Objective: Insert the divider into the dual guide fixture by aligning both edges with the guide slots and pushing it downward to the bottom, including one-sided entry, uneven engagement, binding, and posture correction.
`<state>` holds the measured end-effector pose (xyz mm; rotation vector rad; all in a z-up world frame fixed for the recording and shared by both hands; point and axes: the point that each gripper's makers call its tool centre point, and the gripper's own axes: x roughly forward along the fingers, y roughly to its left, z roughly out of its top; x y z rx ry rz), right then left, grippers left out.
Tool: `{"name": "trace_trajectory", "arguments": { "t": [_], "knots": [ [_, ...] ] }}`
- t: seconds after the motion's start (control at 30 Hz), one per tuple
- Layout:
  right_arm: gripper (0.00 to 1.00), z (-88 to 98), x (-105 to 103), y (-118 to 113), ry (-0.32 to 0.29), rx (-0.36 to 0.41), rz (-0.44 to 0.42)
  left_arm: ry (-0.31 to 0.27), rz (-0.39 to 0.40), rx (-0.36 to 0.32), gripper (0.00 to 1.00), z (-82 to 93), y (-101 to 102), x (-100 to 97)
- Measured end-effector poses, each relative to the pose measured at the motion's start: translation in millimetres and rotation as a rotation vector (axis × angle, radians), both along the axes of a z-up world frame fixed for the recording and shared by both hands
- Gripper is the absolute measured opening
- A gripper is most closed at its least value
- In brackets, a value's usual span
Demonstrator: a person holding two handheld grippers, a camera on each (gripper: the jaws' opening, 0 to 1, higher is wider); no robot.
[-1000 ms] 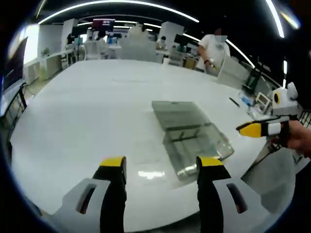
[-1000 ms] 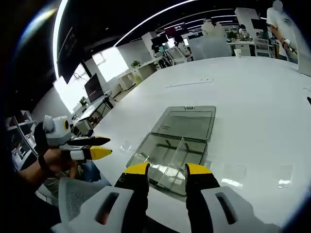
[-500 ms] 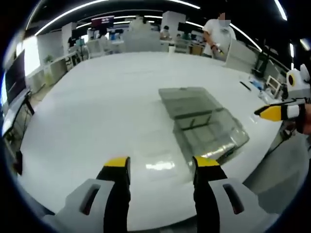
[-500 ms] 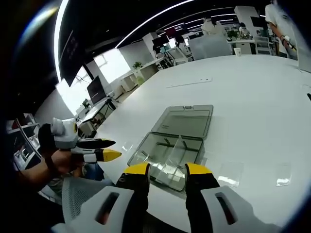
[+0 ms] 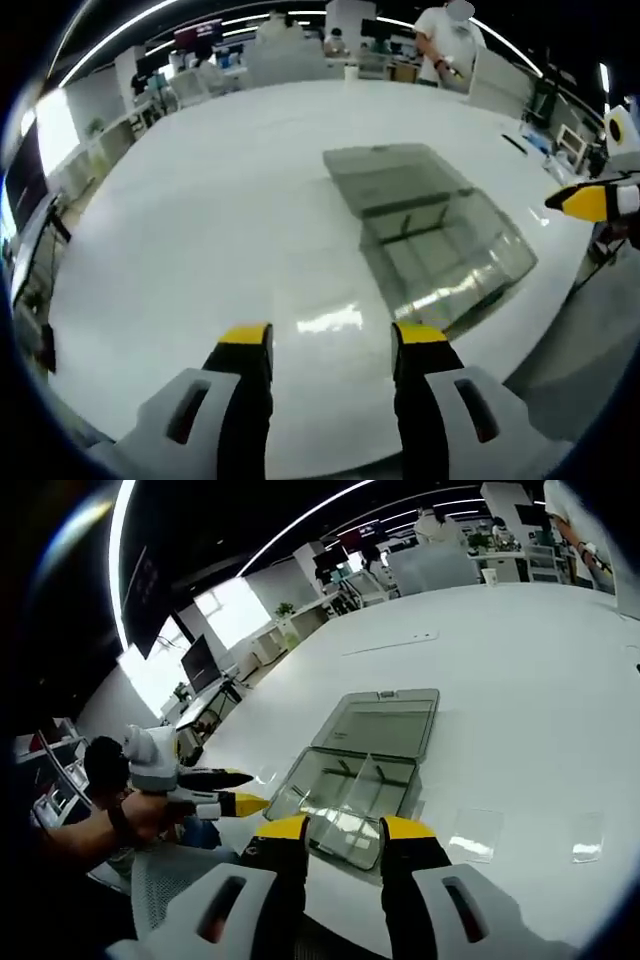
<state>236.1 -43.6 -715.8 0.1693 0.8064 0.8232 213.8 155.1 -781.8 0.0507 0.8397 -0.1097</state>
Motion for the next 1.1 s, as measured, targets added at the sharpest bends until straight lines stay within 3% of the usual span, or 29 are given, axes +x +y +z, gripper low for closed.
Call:
{"name": "trace_trajectory", "arguments": {
  "t": [0.1, 0.4, 0.6, 1.1],
  "knots": [
    [0.24, 1.1, 0, 0, 0.003, 0.014, -0.002, 0.028, -0.044, 0.055, 0.44, -5.5, -2, -1.4],
    [0.24, -6.4, -6, -1, 0.019, 0.013, 0.019, 0.062, -0.037, 0.075, 0.43, -16.4, 1, 4.4],
    [0.24, -14.5, -7, -2, 0.052, 0.033, 0.026, 0.078, -0.029, 0.058, 0.4, -23.1, -1, 8.0],
    [0.22, -15.7, -5, -1, 0.054, 0.031, 0.031, 0.102, 0.003, 0.04, 0.36, -30.8, -4, 10.1]
  ]
}}
